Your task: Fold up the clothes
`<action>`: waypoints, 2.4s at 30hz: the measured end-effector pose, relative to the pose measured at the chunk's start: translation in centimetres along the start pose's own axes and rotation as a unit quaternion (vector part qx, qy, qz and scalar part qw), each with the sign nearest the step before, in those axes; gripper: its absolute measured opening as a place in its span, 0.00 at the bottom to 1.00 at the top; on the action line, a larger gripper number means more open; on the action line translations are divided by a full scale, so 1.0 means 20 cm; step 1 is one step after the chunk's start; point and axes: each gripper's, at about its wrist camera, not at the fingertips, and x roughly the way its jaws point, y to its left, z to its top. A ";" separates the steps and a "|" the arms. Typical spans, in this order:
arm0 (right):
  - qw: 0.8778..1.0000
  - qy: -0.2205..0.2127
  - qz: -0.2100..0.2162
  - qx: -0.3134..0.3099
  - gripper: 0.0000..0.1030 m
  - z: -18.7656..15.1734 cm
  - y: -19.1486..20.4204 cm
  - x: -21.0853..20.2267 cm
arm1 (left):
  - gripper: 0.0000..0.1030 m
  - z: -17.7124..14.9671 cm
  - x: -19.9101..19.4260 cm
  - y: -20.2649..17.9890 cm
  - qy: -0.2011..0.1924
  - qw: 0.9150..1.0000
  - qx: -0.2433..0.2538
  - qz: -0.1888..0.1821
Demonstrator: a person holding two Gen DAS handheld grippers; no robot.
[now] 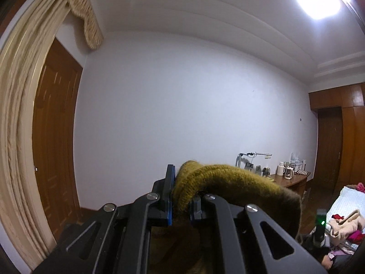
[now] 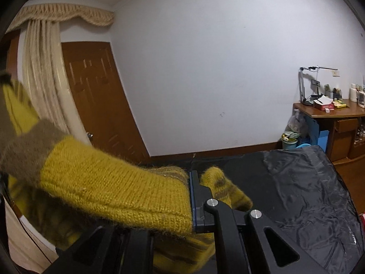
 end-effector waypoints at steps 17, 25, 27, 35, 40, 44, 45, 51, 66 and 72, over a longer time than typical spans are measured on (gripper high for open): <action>0.938 -0.324 -0.104 -0.062 0.09 0.63 0.22 -0.58 | 0.11 0.15 -0.27 0.15 -0.008 1.000 -0.024 0.018; 0.904 -0.374 -0.142 -0.149 0.09 0.71 0.45 -0.68 | 0.14 0.17 -0.41 0.21 -0.054 0.997 -0.002 0.050; 0.909 -0.352 -0.149 -0.166 0.09 0.66 0.46 -0.65 | 0.14 0.16 -0.43 0.23 -0.056 0.997 -0.001 0.055; 0.927 -0.280 -0.157 -0.194 0.09 0.50 0.47 -0.56 | 0.14 0.04 -0.52 0.25 -0.029 0.997 0.008 0.069; 0.936 -0.259 -0.138 -0.194 0.09 0.46 0.48 -0.59 | 0.14 0.05 -0.60 0.26 -0.022 0.998 0.012 0.062; 0.935 -0.258 -0.122 -0.211 0.09 0.47 0.51 -0.68 | 0.14 0.09 -0.71 0.27 -0.023 0.998 0.010 0.058; 0.933 -0.264 -0.119 -0.215 0.09 0.47 0.52 -0.71 | 0.14 0.10 -0.74 0.27 -0.027 0.998 0.011 0.059; 0.919 -0.303 -0.105 -0.227 0.09 0.49 0.57 -0.88 | 0.16 0.20 -0.90 0.18 -0.061 0.995 0.029 0.074; 0.936 -0.223 -0.140 -0.232 0.09 0.44 0.52 -0.67 | 0.19 0.02 -0.58 0.18 0.083 0.994 0.035 0.057; 0.969 -0.066 -0.140 -0.191 0.09 0.23 0.35 -0.08 | 0.19 -0.44 -0.10 0.38 0.213 0.975 -0.022 0.057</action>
